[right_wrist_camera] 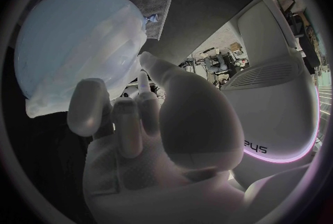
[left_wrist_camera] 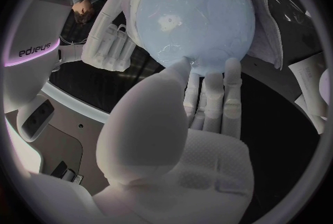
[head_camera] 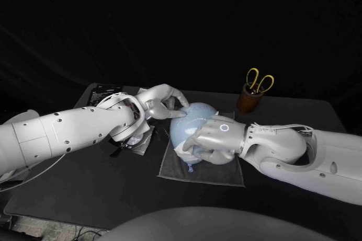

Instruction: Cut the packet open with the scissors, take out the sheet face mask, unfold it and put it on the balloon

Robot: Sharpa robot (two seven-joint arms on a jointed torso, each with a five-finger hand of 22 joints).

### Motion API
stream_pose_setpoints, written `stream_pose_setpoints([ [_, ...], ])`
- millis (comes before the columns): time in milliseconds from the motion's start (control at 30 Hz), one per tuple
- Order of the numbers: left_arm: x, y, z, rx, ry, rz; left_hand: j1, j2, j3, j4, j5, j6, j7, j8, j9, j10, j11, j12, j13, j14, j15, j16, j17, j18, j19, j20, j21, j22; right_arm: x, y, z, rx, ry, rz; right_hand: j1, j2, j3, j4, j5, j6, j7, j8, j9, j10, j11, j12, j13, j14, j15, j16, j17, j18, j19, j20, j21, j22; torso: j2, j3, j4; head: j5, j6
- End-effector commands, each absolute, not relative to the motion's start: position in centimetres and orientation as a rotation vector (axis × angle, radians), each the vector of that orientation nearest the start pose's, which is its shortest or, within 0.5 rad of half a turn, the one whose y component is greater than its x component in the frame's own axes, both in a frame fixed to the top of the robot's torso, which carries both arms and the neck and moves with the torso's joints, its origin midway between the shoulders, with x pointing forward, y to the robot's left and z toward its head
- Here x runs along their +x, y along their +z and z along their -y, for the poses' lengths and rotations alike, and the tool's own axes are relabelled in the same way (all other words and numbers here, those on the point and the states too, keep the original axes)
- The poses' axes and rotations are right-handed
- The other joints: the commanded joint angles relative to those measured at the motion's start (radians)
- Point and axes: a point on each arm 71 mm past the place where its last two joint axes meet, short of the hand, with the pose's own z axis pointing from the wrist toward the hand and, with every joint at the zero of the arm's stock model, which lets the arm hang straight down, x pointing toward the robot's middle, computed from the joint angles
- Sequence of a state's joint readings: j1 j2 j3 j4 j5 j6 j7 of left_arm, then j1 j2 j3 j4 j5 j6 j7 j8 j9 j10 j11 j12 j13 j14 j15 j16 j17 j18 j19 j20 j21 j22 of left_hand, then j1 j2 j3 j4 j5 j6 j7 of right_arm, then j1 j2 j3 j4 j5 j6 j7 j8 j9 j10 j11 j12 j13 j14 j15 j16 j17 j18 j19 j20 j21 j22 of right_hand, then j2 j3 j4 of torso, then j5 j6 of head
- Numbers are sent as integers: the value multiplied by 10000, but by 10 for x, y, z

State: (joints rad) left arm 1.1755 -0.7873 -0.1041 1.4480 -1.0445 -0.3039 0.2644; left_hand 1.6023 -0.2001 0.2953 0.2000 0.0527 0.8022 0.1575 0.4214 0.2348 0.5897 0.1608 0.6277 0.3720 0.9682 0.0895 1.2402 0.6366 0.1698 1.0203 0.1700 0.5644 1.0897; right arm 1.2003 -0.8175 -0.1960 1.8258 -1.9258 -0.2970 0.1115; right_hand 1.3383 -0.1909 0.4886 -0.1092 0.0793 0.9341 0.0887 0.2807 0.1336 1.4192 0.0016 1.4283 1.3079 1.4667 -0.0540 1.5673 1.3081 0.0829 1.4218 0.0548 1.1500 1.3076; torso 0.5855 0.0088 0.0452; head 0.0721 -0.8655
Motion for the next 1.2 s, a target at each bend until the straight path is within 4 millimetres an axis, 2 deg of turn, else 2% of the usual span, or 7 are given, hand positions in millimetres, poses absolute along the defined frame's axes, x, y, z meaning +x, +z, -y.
stream_pose_setpoints([
  [33,475,-220,-178,93,-10979,-17450,-2,43,17,-32,-23,83,7,-65,-20,-72,21,61,-18,-74,5,71,-19,118,-21,45,78,25,364,-206,94,-9772,9150,-14457,44,94,74,-19,-63,138,11,42,24,115,6,64,783,1041,-56,35,2627,-57,25,-60,99,1609,0,1,-13,0,-4],
  [700,475,-220,-174,79,-11069,-17438,-3,56,49,-41,-23,103,32,-110,-54,-59,18,145,-40,-81,6,160,-71,120,-17,48,128,67,371,-207,88,-9310,8883,-14012,5,292,368,-115,-252,445,73,117,118,392,165,287,1103,1041,36,35,2627,-147,234,-18,570,1726,5,-8,12,-81,-2],
  [867,475,-220,-173,66,-11077,-17458,-9,65,58,-38,-23,110,41,-119,-61,-62,17,160,-47,-84,5,177,-84,120,-18,49,138,76,371,-208,86,-9319,8912,-14007,5,360,493,-187,-270,831,95,278,228,440,213,318,1163,1041,80,35,2627,-157,269,14,641,1742,-6,-3,10,-71,-26],
  [1067,476,-220,-173,41,-11072,-17496,-28,76,71,-28,-23,126,60,-134,-74,-58,13,192,-59,-93,4,208,-109,121,-22,49,155,91,371,-209,86,-9336,8974,-13977,-49,478,592,-238,-296,1440,37,626,443,471,172,334,1213,1041,35,35,2627,-165,294,10,719,1758,-8,-1,-1,-57,-35],
  [1200,476,-221,-173,14,-11065,-17541,-28,76,71,-28,-23,126,60,-134,-74,-58,13,192,-59,-93,4,208,-109,121,-22,49,155,91,369,-208,86,-9366,9052,-13916,-111,537,607,-219,-302,1596,7,748,520,491,145,345,1238,1041,4,35,2627,-171,309,-9,762,1767,-6,2,-5,-58,-37],
])
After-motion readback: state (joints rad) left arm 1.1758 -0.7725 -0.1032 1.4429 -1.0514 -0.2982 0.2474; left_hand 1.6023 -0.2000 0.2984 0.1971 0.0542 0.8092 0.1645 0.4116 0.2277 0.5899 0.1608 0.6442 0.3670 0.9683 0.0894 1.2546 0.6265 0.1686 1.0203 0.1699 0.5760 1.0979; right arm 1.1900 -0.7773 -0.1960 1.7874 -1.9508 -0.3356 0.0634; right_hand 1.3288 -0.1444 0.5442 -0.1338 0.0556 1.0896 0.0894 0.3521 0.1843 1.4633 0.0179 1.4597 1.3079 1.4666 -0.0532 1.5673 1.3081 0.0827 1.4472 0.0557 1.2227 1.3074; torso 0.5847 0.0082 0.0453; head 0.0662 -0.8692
